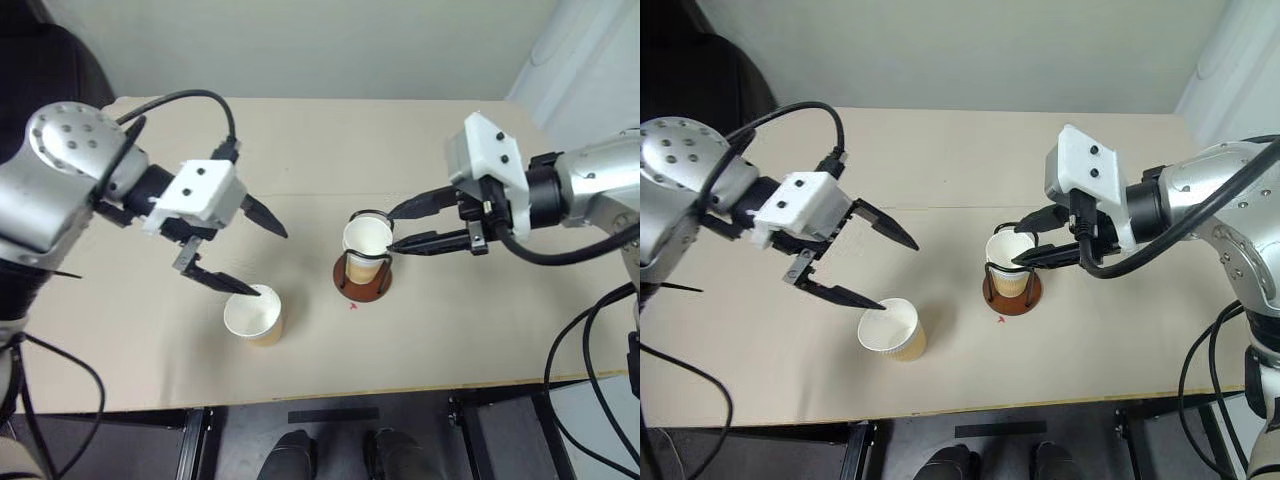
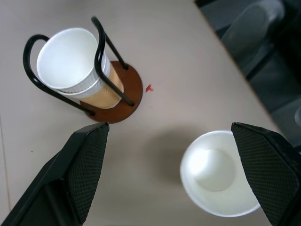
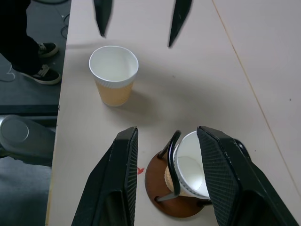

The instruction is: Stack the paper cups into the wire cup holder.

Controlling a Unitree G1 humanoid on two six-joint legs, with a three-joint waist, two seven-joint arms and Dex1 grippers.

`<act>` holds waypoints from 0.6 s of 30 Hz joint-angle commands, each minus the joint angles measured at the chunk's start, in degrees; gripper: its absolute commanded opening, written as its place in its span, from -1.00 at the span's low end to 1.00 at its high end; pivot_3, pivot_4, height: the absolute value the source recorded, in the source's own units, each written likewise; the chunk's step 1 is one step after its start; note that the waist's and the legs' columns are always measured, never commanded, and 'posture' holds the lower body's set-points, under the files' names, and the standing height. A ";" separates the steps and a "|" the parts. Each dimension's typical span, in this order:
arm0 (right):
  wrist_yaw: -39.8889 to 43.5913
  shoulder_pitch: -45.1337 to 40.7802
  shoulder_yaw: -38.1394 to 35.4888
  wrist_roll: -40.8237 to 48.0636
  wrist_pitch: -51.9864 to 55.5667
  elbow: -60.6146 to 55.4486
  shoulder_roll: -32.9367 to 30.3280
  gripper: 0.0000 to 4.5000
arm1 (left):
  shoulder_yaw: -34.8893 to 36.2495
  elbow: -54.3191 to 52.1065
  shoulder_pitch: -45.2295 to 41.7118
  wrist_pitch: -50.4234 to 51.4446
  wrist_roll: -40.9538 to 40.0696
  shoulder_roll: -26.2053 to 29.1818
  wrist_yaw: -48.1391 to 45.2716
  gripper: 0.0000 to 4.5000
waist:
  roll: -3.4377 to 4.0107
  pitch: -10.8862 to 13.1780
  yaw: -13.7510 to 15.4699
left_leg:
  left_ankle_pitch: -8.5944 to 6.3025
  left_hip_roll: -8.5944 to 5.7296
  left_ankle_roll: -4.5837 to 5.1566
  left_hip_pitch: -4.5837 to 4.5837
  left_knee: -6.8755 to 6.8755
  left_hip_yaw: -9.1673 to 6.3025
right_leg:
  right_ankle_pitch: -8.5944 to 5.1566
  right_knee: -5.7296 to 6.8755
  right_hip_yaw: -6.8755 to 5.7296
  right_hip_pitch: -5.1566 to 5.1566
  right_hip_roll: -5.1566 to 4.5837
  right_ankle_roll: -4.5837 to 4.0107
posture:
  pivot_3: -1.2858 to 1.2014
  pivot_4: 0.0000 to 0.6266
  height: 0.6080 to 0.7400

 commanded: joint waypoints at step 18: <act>1.36 -1.27 0.22 1.20 -4.17 1.95 -2.49 -0.14 | -1.77 -7.22 3.03 -11.63 1.33 9.18 -1.71 1.00 | 0.00 0.00 0.02 | 0.00 0.00 0.00 0.01 0.07 -0.01 | 0.00 0.06 0.00 0.02 -0.01 0.00 | 0.03 -0.52 1.00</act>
